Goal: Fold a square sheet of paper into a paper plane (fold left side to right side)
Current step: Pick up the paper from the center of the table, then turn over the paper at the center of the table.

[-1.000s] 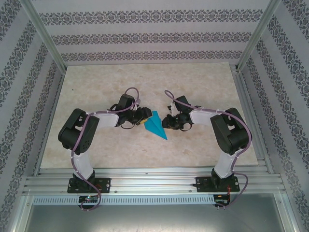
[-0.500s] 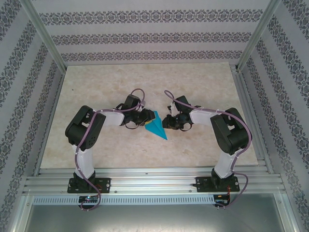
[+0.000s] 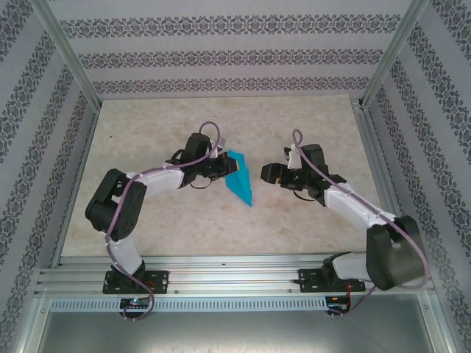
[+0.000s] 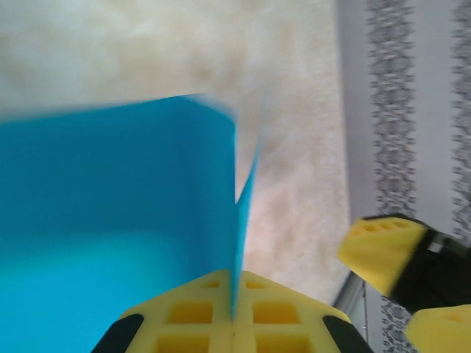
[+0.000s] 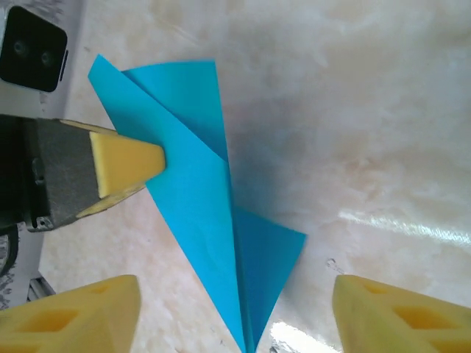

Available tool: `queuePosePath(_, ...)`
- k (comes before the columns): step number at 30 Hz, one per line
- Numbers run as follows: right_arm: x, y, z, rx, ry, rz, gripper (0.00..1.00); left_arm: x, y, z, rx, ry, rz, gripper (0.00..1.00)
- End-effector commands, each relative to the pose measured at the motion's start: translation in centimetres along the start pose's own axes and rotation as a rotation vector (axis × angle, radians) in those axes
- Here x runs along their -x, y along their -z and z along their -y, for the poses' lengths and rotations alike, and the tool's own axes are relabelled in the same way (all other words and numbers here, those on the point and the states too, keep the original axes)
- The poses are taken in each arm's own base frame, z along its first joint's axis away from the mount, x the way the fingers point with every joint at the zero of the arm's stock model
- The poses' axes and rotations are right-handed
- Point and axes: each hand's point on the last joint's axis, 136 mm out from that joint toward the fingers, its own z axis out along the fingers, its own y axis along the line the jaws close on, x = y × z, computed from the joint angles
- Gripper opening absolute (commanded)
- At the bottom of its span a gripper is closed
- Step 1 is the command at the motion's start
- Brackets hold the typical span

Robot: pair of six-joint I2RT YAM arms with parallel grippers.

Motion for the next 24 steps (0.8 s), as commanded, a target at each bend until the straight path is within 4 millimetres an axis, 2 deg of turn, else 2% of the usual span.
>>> queuePosePath(1, 1.2, 2.3, -3.2, 0.151, 0.023, 0.109, 0.84, 1.6, 3.4, 7.2, -0.133, -0.206, 0.064, 0.03)
queuePosePath(5, 1.7, 4.4, -6.5, 0.314, 0.044, 0.186, 0.97, 2.4, 6.7, 12.5, -0.226, -0.326, 0.108, 0.03)
queuePosePath(8, 1.6, 5.3, -8.4, 0.410, 0.074, 0.196, 0.98, 2.6, 8.5, 15.7, -0.300, -0.389, 0.121, 0.03)
queuePosePath(11, 1.4, 5.8, -10.3, 0.488, 0.121, 0.207, 0.98, 2.6, 9.7, 17.7, -0.343, -0.430, 0.129, 0.03)
queuePosePath(15, 0.9, 5.5, -12.2, 0.560, 0.146, 0.179, 0.98, 2.3, 10.6, 19.2, -0.389, -0.457, 0.122, 0.03)
queuePosePath(18, 0.9, 5.5, -13.9, 0.624, 0.161, 0.170, 0.93, 2.0, 10.8, 19.4, -0.405, -0.460, 0.116, 0.03)
queuePosePath(21, 1.0, 5.5, -14.9, 0.669, 0.162, 0.155, 0.81, 1.9, 10.7, 19.2, -0.406, -0.451, 0.112, 0.03)
queuePosePath(24, 1.0, 5.3, -15.2, 0.682, 0.157, 0.136, 0.69, 2.0, 10.7, 19.1, -0.408, -0.441, 0.116, 0.03)
